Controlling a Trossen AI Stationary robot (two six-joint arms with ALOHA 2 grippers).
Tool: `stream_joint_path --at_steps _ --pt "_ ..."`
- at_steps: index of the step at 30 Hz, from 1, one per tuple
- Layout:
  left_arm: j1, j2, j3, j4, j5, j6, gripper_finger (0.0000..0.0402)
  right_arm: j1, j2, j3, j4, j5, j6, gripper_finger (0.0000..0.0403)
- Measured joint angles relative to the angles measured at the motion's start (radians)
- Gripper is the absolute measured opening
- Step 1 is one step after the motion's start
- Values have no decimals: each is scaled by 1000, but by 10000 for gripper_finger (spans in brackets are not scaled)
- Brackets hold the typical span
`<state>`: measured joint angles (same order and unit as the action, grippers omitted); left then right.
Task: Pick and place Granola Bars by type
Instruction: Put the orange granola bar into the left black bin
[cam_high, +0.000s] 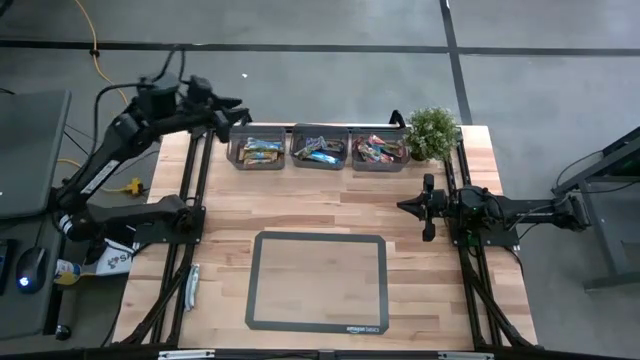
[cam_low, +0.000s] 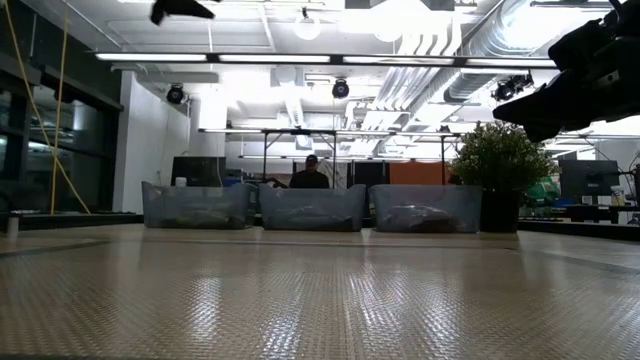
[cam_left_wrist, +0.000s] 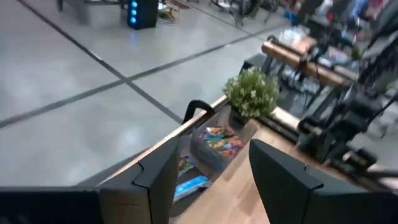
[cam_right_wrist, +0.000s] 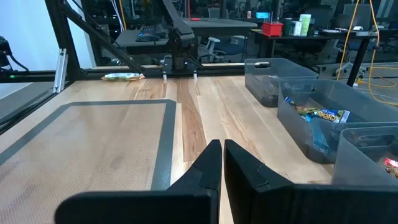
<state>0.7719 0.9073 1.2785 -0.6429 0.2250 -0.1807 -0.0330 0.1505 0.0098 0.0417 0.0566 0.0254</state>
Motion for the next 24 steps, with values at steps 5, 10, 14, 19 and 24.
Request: stream_joint_path --at_steps 5,10,14,19,24 --pt "0 -68 0 -48 43 -132 188 0 0 0 0 0 0 2" --pt "0 -91 0 -131 207 -157 188 0 0 0 0 0 0 2" --pt "0 -94 0 -250 309 -140 188 0 0 0 0 0 0 3" --pt "0 -94 0 -386 468 -65 188 0 0 0 0 0 0 2" --pt "-1 -94 -1 -504 641 -26 188 0 0 0 0 0 0 2"
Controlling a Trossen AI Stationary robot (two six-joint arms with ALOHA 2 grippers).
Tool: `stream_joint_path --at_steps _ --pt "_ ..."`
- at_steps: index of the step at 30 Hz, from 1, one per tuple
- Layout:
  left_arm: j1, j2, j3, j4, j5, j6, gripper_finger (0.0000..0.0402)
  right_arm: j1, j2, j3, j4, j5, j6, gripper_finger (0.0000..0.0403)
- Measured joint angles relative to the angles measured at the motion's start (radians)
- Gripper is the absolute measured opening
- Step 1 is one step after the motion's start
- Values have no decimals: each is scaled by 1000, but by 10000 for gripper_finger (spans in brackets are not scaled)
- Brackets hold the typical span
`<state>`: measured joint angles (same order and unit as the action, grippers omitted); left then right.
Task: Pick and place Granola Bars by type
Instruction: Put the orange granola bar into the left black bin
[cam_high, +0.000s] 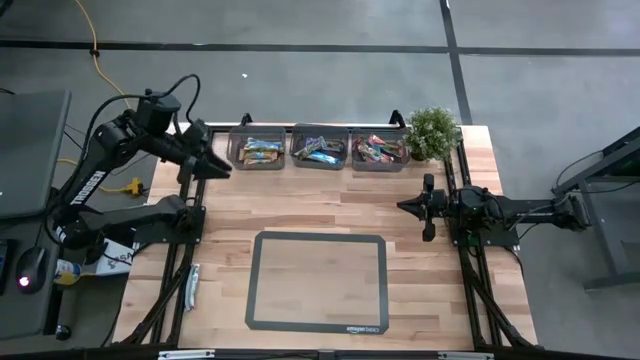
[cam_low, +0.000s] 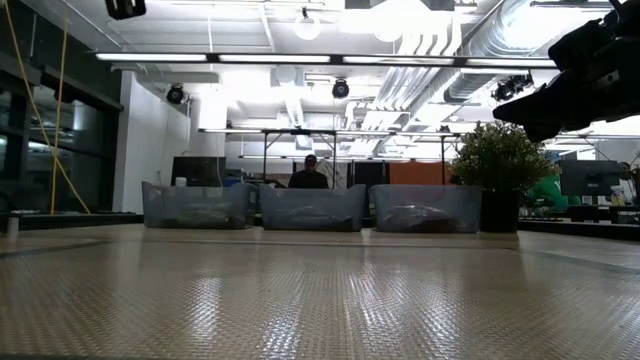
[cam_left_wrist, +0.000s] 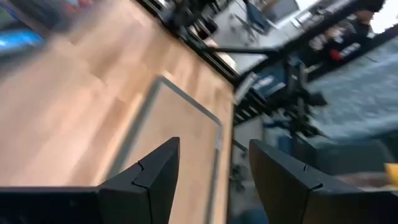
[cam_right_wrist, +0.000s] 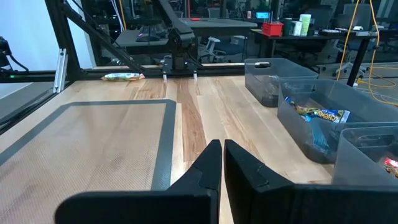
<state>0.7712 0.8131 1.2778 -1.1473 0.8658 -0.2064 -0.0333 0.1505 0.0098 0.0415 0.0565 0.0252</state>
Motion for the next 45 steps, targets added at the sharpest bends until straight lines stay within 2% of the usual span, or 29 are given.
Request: stream_joint_path --at_steps 3,5,8,16,23,28,32,37,45 --pt "-2 -6 0 -59 45 0 188 0 0 0 0 0 0 2" --pt "-18 -17 0 -88 32 0 188 0 0 0 0 0 0 2" --pt "-71 -42 0 -111 -12 -12 188 0 0 0 0 0 0 2" --pt "-253 -136 0 -112 -190 -210 188 0 0 0 0 0 0 2" --pt "-375 -163 -1 -92 -290 -318 188 0 0 0 0 0 0 2" --pt "-467 -146 -65 64 -294 -373 188 0 0 0 0 0 0 2" --pt "-595 -104 -143 206 -314 -429 188 0 0 0 0 0 0 2" --pt "-818 -8 -208 378 -450 -499 188 0 0 0 0 0 0 2" --pt "-1135 203 -213 631 -719 -636 188 0 0 0 0 0 0 3"
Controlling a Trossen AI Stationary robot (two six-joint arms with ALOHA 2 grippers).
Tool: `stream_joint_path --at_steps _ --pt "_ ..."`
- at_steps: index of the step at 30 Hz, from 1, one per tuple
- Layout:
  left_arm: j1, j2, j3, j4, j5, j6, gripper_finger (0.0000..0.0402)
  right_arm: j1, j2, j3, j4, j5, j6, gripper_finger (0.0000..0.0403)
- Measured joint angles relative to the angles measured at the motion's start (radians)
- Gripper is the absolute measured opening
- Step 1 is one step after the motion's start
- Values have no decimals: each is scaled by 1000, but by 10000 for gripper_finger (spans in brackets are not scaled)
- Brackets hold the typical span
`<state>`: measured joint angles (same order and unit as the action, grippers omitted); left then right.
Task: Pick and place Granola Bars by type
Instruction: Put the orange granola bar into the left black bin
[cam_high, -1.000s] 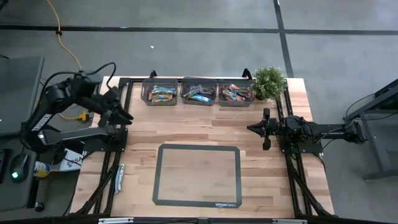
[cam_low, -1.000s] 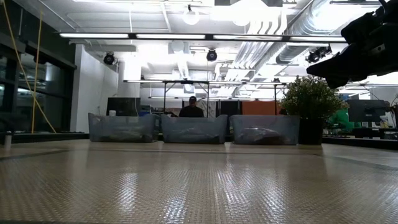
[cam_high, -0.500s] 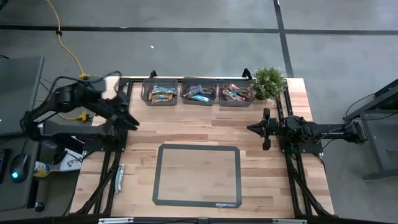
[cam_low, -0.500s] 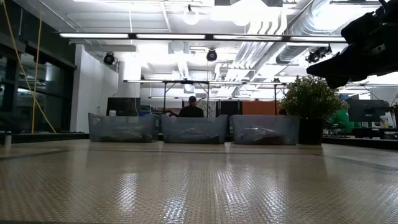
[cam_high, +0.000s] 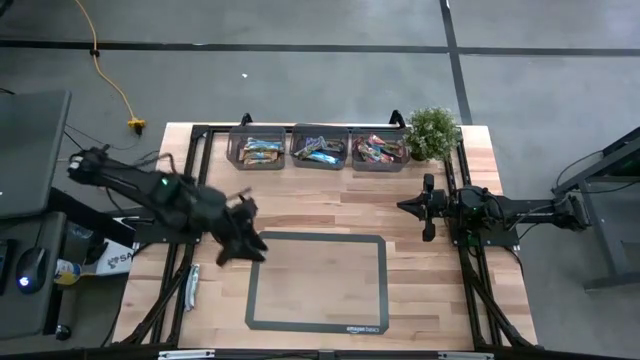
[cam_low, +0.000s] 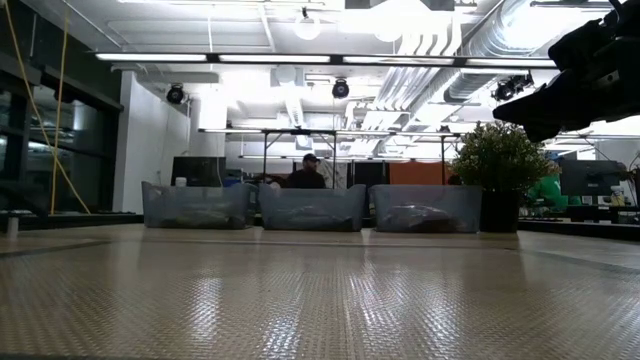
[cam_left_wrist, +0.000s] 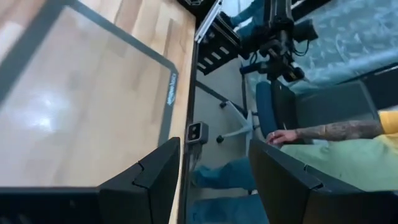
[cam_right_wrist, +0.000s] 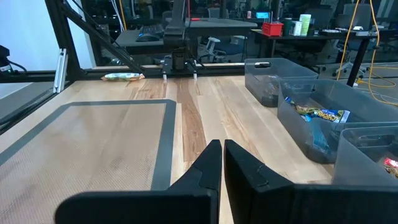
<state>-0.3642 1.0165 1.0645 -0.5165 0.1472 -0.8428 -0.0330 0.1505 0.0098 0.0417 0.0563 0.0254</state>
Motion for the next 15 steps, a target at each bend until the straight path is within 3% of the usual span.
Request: stream_joint_path --at_steps 9,15 --pt "-253 250 0 226 -243 -269 188 0 0 0 0 0 0 2" --pt "-367 378 0 280 -373 -573 188 0 0 0 0 0 0 2"
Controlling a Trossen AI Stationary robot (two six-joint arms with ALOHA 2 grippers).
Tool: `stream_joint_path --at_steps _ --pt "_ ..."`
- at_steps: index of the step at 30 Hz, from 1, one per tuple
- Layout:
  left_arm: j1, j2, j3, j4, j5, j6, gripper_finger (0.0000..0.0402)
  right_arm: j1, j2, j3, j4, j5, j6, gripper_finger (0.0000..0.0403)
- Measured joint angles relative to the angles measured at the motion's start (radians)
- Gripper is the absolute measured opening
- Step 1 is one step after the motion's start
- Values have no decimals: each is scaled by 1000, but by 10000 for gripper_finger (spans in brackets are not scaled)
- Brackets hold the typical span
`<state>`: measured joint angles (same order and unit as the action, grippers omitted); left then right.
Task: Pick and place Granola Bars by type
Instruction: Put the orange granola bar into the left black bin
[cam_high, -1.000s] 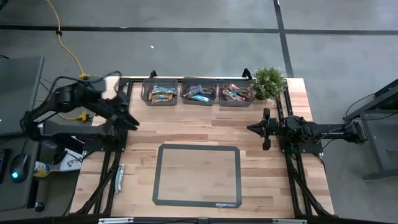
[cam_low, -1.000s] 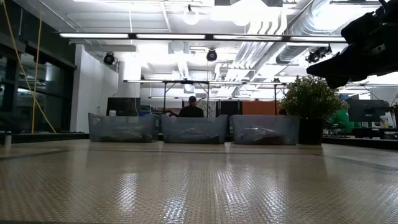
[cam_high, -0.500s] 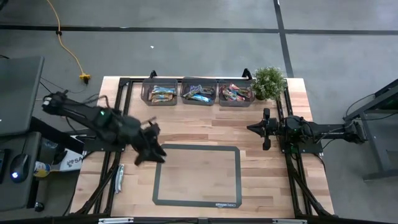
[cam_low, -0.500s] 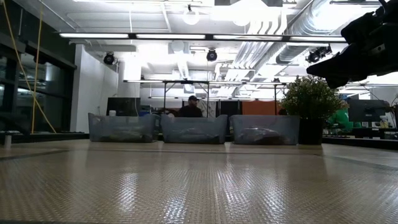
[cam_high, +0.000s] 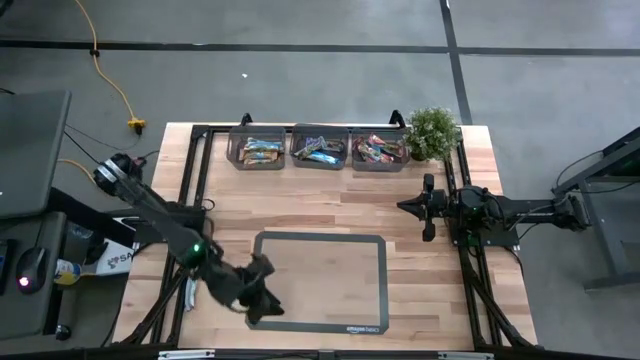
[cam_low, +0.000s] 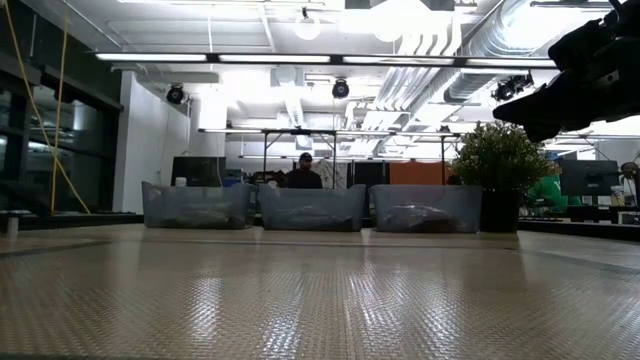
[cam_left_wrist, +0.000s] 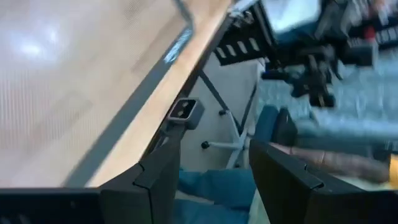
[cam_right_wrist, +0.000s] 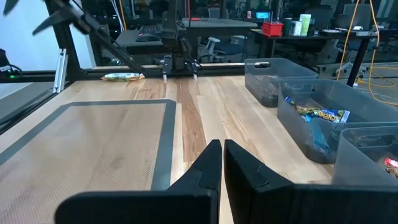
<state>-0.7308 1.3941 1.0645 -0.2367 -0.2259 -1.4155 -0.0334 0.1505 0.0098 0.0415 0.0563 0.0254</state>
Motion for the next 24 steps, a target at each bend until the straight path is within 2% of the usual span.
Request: stream_joint_path --at_steps 5,10,17,24 --pt "-76 64 0 -39 -122 -297 188 0 0 0 0 0 0 2" --pt "-128 119 0 -132 -136 -549 188 0 0 0 0 0 0 2" --pt "-176 167 1 -361 -11 -866 188 0 0 0 0 0 0 3" --pt "-146 177 2 -635 233 -960 188 0 0 0 0 0 0 3"
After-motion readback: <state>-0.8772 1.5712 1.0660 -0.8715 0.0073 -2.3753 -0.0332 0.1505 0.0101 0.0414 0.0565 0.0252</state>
